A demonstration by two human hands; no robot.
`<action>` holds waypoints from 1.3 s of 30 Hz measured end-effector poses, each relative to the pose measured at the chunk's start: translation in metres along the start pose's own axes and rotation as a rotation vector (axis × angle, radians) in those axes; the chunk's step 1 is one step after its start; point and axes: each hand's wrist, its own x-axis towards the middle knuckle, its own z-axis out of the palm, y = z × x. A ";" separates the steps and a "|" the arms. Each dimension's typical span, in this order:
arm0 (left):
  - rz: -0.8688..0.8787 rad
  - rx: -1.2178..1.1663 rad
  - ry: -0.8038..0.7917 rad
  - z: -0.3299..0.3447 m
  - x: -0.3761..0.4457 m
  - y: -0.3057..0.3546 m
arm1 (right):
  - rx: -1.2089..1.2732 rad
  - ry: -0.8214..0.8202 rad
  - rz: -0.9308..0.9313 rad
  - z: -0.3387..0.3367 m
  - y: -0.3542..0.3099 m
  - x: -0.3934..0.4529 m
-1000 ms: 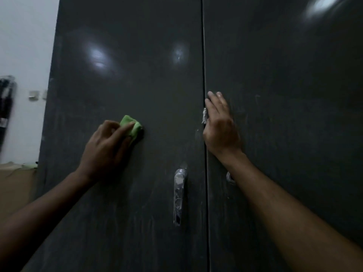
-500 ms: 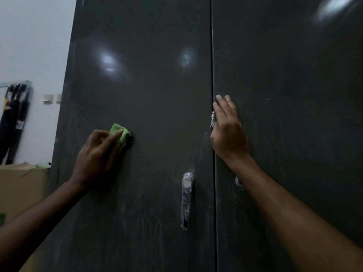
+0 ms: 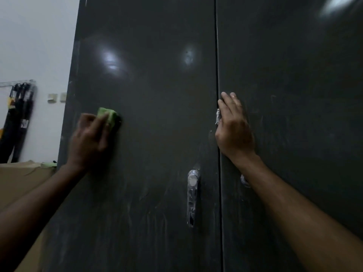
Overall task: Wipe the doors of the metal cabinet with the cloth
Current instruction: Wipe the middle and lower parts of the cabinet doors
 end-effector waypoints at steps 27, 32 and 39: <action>-0.070 -0.039 0.021 0.008 0.028 -0.011 | -0.012 -0.003 -0.003 -0.001 -0.003 0.001; -0.698 -0.040 0.142 -0.003 0.096 -0.044 | -0.016 0.018 -0.008 0.002 -0.002 0.000; -0.033 -0.063 -0.005 0.012 0.062 -0.003 | -0.020 0.023 -0.023 0.001 -0.002 0.000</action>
